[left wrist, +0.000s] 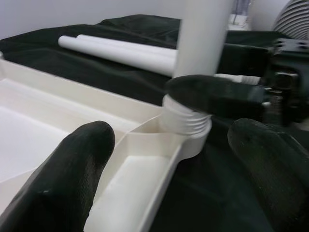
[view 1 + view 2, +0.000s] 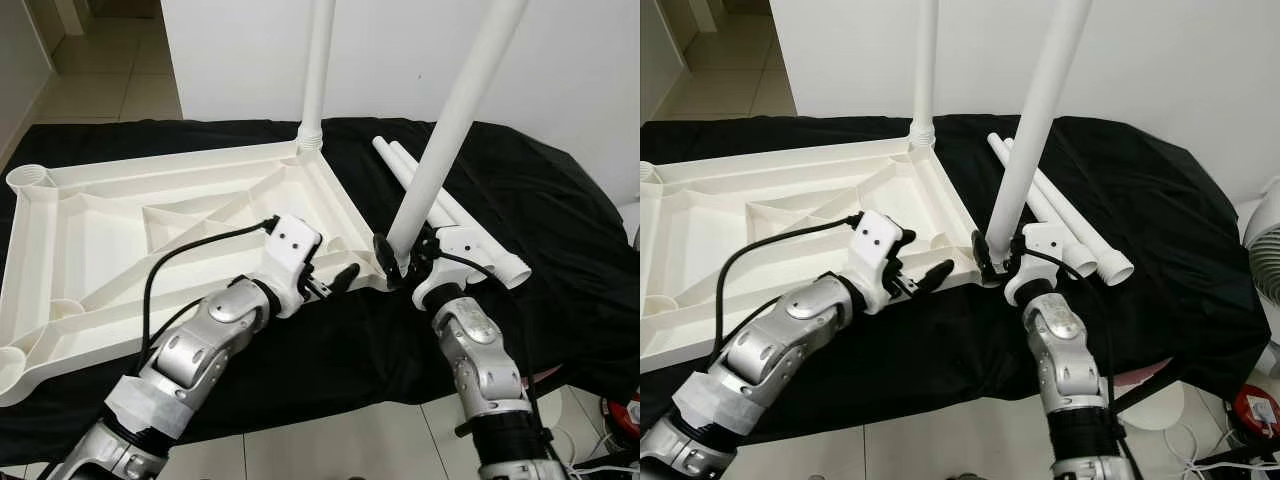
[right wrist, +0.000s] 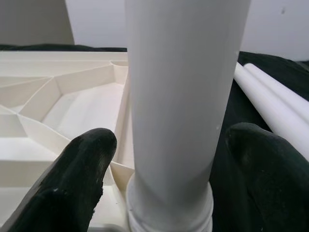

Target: Building children table

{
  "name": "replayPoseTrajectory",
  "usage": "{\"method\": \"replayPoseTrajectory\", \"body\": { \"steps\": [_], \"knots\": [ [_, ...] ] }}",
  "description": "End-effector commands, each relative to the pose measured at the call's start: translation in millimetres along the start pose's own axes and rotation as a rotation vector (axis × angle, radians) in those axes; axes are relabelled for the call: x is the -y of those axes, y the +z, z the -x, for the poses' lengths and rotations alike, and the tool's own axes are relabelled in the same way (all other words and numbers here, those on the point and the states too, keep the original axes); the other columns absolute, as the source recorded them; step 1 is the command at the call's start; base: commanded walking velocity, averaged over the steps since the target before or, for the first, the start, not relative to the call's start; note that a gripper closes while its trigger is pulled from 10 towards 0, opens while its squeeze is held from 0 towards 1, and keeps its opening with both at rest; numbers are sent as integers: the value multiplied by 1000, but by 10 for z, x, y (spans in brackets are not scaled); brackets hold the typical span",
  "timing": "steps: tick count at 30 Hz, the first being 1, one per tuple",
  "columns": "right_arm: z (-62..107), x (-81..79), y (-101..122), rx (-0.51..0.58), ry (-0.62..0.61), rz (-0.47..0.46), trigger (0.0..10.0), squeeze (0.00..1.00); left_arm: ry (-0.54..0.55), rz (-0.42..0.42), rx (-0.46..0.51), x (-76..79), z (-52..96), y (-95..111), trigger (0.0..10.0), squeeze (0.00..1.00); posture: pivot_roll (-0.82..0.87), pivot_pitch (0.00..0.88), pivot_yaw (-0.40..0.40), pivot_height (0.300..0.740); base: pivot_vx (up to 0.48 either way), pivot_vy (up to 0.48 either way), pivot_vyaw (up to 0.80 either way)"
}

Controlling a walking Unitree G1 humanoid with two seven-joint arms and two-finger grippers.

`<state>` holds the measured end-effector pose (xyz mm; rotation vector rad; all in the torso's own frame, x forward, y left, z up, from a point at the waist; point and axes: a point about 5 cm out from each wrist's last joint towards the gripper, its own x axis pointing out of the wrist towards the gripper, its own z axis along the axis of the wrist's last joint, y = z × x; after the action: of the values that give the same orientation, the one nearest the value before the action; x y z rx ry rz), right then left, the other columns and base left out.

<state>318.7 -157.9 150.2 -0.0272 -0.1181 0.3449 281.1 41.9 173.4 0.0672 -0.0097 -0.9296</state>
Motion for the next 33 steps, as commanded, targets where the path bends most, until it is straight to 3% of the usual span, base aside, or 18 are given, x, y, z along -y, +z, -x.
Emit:
{"method": "replayPoseTrajectory", "body": {
  "steps": [1, 9, 17, 18, 19, 21, 22, 31, 32, 33],
  "knots": [
    [-15, 18, -10, -1, 39, 26, 10000, 0, -123, 5, -10, 119, -6, -25, 10000, 0, 15, 22, -70, 740, 0, 0, 0],
    [-152, 64, -98, -40, 199, 118, 10000, 0, -118, 17, -30, 181, -41, -41, 10000, 0, 28, 31, -61, 740, 0, 0, 0],
    [-294, 97, -104, -63, 275, 136, 10000, 0, -109, 8, -28, 155, -43, -15, 10000, 0, 38, 35, -58, 740, 0, 0, 0],
    [-325, 109, -96, -67, 279, 161, 7176, 0, -108, 8, -28, 151, -41, -10, 10000, 0, 42, 37, -58, 740, 0, 0, 0],
    [-356, 122, -85, -72, 285, 173, 3176, 0, -106, 9, -29, 148, -37, -8, 10000, 0, 42, 37, -58, 740, 0, 0, 0],
    [-378, 133, -78, -75, 290, 179, 3176, 0, -105, 9, -29, 147, -34, -7, 10000, 0, 42, 37, -58, 740, 0, 0, 0],
    [-391, 142, -74, -81, 295, 188, 0, 0, -104, 9, -30, 147, -32, -5, 10000, 0, 46, 41, -59, 740, 0, 0, 0],
    [-341, 184, -195, -126, 325, 157, 0, 0, -99, 15, -32, 146, -22, -1, 10000, 0, 46, 48, -60, 740, 0, 0, 0],
    [-329, 196, -222, -135, 313, 143, 2863, 0, -100, 16, -33, 148, -22, 0, 10000, 0, 45, 49, -57, 740, 0, 0, 0],
    [-323, 203, -237, -141, 305, 133, 10000, 0, -101, 16, -33, 150, -21, 0, 10000, 0, 45, 49, -57, 740, 0, 0, 0]
  ]
}}
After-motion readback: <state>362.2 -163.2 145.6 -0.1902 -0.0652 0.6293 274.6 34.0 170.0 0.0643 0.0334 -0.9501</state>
